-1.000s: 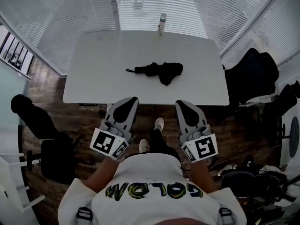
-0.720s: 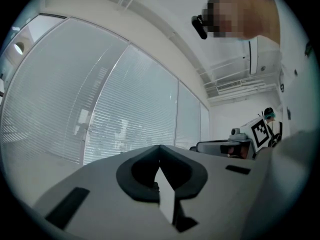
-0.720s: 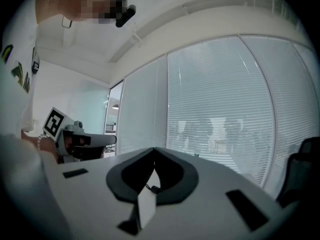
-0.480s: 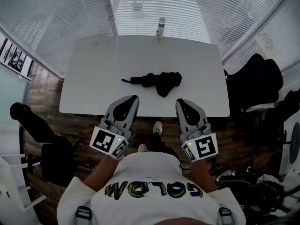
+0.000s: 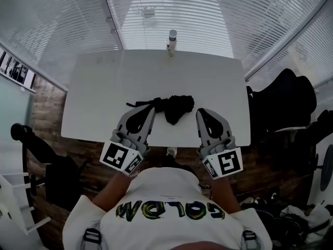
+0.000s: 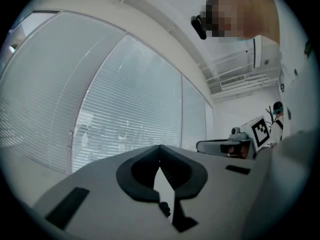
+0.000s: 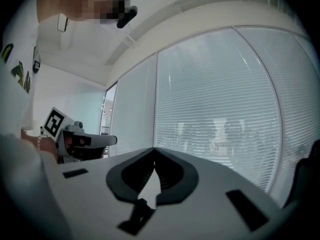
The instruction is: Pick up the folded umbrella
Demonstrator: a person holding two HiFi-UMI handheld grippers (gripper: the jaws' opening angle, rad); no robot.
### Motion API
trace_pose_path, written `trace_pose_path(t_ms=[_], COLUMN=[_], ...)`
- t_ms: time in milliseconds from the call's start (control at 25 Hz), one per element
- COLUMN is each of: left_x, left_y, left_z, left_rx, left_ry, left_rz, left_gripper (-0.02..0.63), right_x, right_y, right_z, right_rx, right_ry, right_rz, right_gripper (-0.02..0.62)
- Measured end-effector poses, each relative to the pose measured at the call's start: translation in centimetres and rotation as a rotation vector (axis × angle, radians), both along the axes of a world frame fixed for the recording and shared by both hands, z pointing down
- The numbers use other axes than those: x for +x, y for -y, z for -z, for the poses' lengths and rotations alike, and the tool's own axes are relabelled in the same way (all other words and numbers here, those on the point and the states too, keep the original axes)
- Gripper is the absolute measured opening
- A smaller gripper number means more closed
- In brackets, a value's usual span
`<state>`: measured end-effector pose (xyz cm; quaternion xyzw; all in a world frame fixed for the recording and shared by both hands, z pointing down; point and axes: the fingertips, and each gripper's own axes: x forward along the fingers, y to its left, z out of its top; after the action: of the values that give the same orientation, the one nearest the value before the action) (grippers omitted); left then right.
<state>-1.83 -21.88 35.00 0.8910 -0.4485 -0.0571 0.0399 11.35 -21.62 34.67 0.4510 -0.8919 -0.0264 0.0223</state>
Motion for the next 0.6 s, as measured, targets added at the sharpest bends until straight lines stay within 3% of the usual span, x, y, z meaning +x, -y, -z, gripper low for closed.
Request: trace_pose_path(t_ms=[600], left_x=[4.1], left_y=[8.4], left_z=[-0.1], left_rx=[0.0], left_ry=[-0.005], left_rz=[0.027], left_gripper=[0.011], right_x=[3.6], right_y=[9.0], right_z=[0.0], right_rx=[0.009], right_ry=[-0.004], right_rz=[0.042], right_gripper=[0.011])
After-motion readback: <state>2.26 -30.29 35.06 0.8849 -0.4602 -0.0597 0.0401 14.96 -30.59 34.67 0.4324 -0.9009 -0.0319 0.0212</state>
